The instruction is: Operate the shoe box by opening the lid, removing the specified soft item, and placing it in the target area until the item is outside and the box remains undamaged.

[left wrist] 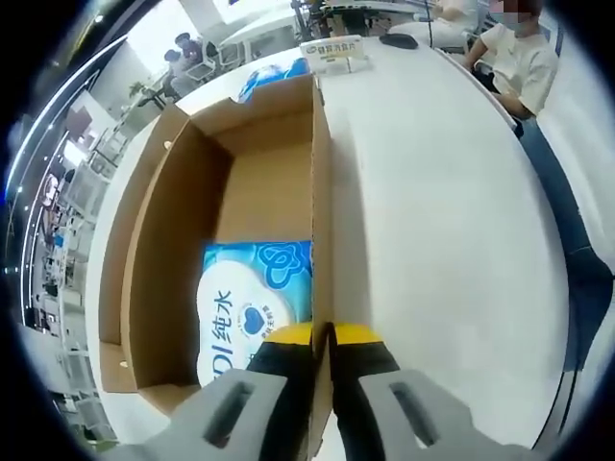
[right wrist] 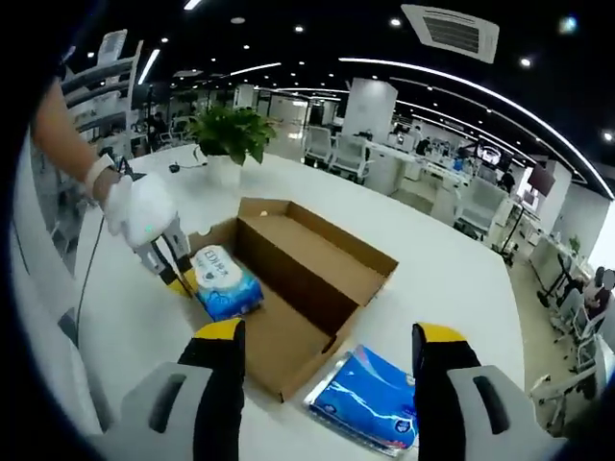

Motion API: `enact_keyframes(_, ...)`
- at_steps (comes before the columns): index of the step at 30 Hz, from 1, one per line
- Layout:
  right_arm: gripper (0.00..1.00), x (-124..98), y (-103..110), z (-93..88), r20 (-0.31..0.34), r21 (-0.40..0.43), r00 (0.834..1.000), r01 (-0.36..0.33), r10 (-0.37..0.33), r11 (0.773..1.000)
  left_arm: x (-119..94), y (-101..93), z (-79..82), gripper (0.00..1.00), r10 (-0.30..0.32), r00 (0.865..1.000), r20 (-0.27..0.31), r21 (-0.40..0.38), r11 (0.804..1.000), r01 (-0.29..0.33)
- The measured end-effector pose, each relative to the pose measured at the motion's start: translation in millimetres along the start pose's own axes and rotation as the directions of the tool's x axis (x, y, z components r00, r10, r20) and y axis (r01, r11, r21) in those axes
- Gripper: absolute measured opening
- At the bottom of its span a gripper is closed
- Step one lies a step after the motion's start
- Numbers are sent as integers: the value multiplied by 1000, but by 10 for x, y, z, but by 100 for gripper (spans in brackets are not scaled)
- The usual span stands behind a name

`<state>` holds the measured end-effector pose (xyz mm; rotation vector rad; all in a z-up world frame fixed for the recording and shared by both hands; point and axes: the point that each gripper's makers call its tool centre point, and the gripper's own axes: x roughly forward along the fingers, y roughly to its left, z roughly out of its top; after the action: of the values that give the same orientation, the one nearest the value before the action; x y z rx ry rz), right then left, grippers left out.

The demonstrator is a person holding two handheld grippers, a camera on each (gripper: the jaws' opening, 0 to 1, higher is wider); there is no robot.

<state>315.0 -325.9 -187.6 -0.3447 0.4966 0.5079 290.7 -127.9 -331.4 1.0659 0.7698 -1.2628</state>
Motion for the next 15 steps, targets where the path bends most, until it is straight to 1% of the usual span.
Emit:
enact_keyframes(2,72,90,19,53,2,-10,1000,-19,19,1000,1,0,-3,4,0,1000,-1,-1,1000,0)
enact_keyframes(4,72,163,31,89,-9,-20,999,-34,34,999,0,1,-2,4,0,1000,-2,-1,1000,0)
enact_keyframes(5,73,182,28,104,-10,-38,999,-32,32,999,1,1,-1,4,0,1000,-2,-2,1000,0)
enact_keyframes(7,73,237,28,170,8,-124,999,-40,42,991,0,3,1,4,4,1000,5,-4,1000,-4)
enact_keyframes(9,74,300,65,196,2,-146,998,-64,65,987,-9,-1,8,4,11,1000,19,-13,1000,-10)
enact_keyframes(12,74,418,127,306,26,-204,993,-107,115,973,-3,1,5,4,19,1000,22,-11,1000,-19)
enact_keyframes(13,75,442,147,306,14,-213,992,-118,124,970,-4,2,6,4,23,999,25,-11,1000,-23)
enact_keyframes(15,79,540,202,247,-42,-212,986,-168,162,963,-10,7,18,4,29,999,39,-27,999,-28)
